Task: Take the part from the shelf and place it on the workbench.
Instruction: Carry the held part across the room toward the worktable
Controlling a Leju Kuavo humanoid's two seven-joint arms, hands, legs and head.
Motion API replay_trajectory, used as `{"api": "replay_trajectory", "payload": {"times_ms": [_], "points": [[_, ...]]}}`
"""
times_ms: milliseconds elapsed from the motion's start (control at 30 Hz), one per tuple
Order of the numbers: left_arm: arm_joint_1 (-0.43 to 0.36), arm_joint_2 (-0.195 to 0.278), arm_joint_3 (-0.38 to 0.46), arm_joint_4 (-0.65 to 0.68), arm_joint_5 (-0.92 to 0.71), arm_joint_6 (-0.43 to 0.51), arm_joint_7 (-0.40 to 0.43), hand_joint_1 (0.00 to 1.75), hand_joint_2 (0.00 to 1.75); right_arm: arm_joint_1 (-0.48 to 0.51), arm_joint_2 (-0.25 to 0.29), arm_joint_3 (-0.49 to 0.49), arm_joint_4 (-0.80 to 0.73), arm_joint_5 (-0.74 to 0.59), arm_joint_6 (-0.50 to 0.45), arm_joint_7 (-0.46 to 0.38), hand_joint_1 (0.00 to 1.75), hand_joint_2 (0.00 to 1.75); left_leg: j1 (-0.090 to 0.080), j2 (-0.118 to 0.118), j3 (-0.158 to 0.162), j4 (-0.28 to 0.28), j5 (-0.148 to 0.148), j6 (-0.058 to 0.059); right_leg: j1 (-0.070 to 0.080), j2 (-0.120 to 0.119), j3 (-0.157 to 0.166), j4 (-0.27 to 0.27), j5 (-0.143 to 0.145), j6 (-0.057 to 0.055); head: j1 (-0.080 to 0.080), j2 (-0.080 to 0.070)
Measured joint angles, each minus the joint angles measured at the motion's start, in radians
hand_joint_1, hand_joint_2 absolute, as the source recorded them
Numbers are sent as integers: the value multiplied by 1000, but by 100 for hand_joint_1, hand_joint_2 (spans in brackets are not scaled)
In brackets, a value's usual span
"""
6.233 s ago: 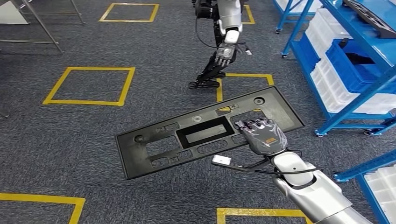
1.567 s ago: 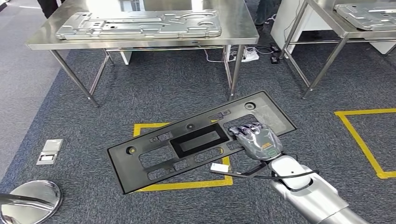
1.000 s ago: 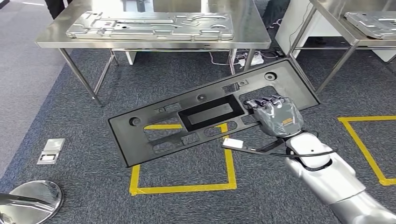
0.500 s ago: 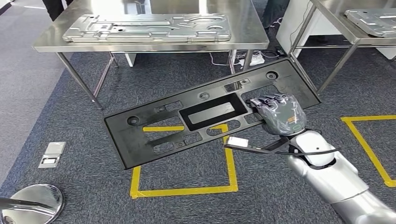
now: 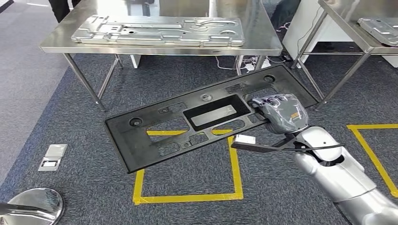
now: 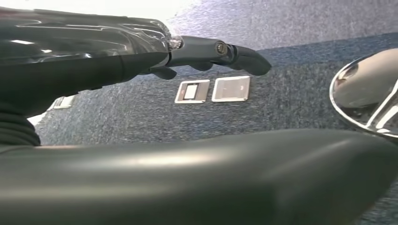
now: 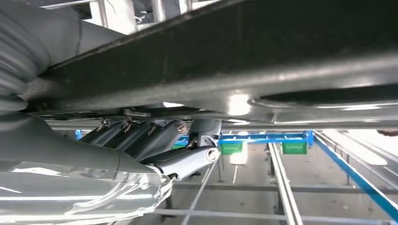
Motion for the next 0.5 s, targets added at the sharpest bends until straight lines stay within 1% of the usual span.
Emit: {"api": "replay_trajectory", "payload": {"times_ms": [33,100,167,200,233,267,333,367,400,433,467,500], "points": [[-1,0,0,0,0,0,0,0,175,-1,-2,0,0,-1,0,-2,175,175,0,0,4,0,-7,-5,4,1,10,-39,13,-5,1,0],[-2,-2,0,0,-1,0,0,0,175,0,-7,0,-2,2,-4,-5,175,175,0,0,11,2,-14,-16,9,0,13,-63,1,-15,1,0],[-1,-1,1,0,-2,0,0,0,175,2,-12,0,-10,20,-11,-7,175,175,0,1,17,11,-19,-24,4,-4,30,-74,-1,-25,2,0],[-2,-1,1,0,-2,0,0,0,175,1,-15,0,-14,33,-15,-6,175,175,0,1,11,30,-23,-28,1,-8,41,-77,-5,-31,2,0],[-3,0,1,0,-2,0,0,0,175,0,-17,0,-18,42,-19,-4,175,175,1,2,-7,67,-33,-33,-2,-12,52,-81,-10,-35,2,0],[-4,0,1,0,-2,0,0,0,175,-1,-19,0,-20,47,-23,-3,175,175,3,2,-38,119,-48,-38,-2,-16,60,-82,-16,-38,2,0],[-1,0,1,0,-2,0,0,0,175,2,-19,2,-20,46,-26,-1,175,175,6,2,-117,226,-85,-48,-2,-21,77,-82,-33,-40,1,0],[1,0,1,0,-2,-1,0,0,175,5,-19,2,-20,38,-27,-2,175,175,7,3,-147,252,-89,-51,-2,-23,88,-82,-43,-39,1,0],[3,0,1,0,-2,-1,0,0,175,7,-18,3,-20,28,-27,-2,175,175,8,3,-162,247,-74,-52,-2,-25,100,-82,-53,-37,1,0],[5,0,1,0,-2,-1,0,0,175,8,-16,3,-20,16,-28,-1,175,175,8,3,-161,210,-37,-51,-3,-27,114,-82,-63,-34,1,0],[6,1,2,0,-3,-1,0,0,175,9,-13,3,-20,6,-29,-1,175,175,8,4,-151,151,14,-48,-4,-30,129,-82,-74,-32,1,0],[8,1,2,0,-4,-1,1,0,175,10,-8,3,-20,-1,-31,0,175,175,5,7,-142,103,57,-44,-4,-32,141,-84,-83,-29,1,0]]}}
